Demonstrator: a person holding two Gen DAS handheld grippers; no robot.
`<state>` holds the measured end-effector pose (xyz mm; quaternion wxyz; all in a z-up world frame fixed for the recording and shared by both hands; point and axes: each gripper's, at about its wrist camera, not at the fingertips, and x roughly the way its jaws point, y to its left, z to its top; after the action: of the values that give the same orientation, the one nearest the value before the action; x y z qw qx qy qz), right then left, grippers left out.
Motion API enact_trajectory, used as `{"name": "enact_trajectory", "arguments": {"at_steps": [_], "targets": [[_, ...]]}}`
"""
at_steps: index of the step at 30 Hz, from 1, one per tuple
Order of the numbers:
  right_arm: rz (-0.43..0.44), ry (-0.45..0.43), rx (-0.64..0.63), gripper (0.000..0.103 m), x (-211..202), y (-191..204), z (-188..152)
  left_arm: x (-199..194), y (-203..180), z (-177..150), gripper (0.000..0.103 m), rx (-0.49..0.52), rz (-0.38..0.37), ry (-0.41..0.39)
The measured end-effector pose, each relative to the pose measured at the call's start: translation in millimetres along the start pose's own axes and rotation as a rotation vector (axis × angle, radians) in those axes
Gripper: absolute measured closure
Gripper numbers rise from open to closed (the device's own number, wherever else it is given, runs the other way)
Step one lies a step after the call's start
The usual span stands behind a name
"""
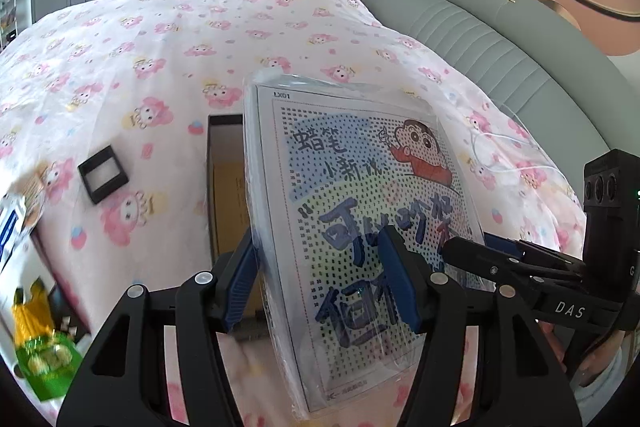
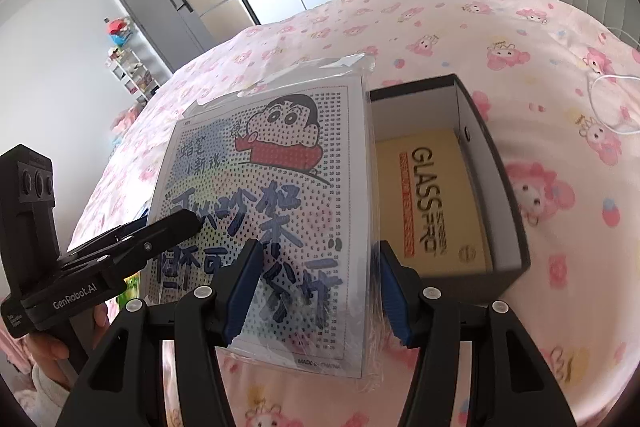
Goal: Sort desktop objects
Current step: 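Lower the bead-art kit into the black box beside the GLASS PRO box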
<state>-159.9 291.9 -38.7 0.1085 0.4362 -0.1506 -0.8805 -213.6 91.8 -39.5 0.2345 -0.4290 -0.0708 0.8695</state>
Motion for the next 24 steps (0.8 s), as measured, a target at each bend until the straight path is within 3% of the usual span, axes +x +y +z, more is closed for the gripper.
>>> {"name": "enact_trajectory", "arguments": {"at_steps": [9,17,24], "targets": [[-0.029,0.029,0.018,0.050,32.5,-15.5,24.2,41.4,19.3,9.8,0.042,-0.046,-0.010,0.047],[-0.050,0.091,0.036,0.050,68.6,-21.8,19.6,80.8,41.9,10.9,0.042,-0.102,-0.017,0.105],[-0.084,0.156,0.038,0.050,95.7,-24.5,16.3,98.9,40.3,9.0,0.042,-0.051,0.054,0.138]]}}
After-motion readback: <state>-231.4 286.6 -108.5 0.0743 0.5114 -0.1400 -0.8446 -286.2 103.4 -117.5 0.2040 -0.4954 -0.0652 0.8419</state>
